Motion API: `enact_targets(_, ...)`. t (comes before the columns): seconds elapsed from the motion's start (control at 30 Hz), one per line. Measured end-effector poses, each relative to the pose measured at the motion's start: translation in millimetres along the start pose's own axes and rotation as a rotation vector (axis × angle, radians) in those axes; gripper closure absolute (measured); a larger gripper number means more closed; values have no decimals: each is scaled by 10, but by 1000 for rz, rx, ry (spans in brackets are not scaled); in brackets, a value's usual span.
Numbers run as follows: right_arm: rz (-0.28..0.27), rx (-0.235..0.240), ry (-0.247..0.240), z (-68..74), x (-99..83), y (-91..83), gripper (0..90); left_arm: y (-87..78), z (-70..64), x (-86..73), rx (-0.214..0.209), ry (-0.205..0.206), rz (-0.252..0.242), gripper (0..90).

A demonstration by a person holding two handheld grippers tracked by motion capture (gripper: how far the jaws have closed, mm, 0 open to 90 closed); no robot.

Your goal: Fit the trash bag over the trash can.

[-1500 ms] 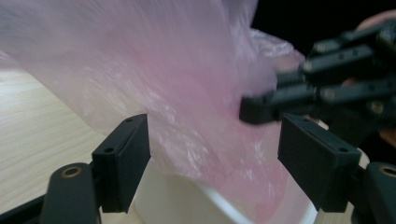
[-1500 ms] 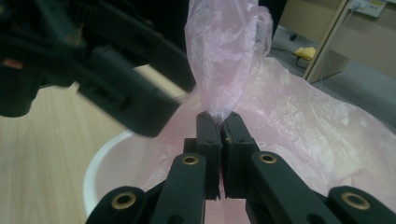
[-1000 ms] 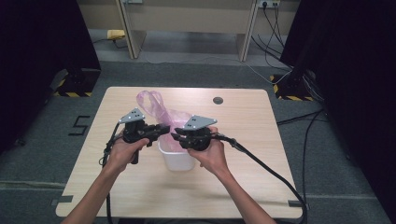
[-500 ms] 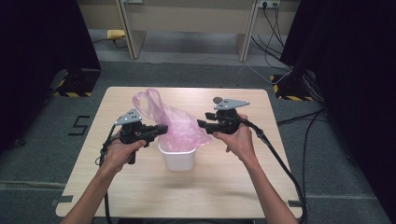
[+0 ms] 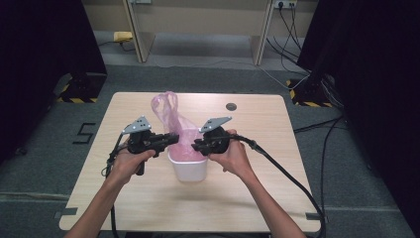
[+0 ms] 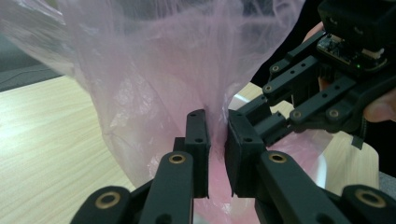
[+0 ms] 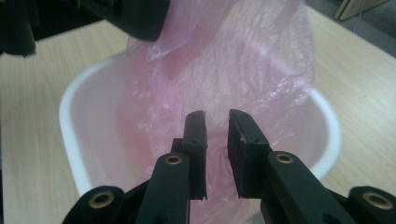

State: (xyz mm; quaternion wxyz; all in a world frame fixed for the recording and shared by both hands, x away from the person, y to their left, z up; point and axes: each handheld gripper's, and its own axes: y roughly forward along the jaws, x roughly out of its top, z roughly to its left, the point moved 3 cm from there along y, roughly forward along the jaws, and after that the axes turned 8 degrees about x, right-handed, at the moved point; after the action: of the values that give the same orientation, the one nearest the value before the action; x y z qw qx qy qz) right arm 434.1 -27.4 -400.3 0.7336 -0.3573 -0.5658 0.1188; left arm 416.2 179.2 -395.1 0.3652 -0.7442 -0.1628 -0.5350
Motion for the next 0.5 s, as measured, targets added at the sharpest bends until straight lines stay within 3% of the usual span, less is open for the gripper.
enact_targets(0.13, 23, -2, -10, 33, -46, 16, 733, 62, -13, -57, -2, 0, 18, 797)
enact_targets(0.37, -37, 4, -7, 49, 12, -153, 685, 108, -46, -92, -6, 13, 33, 792)
enact_targets(0.5, -31, -8, -15, 53, 8, -210, 668, 117, -45, -110, -8, 14, 39, 793)
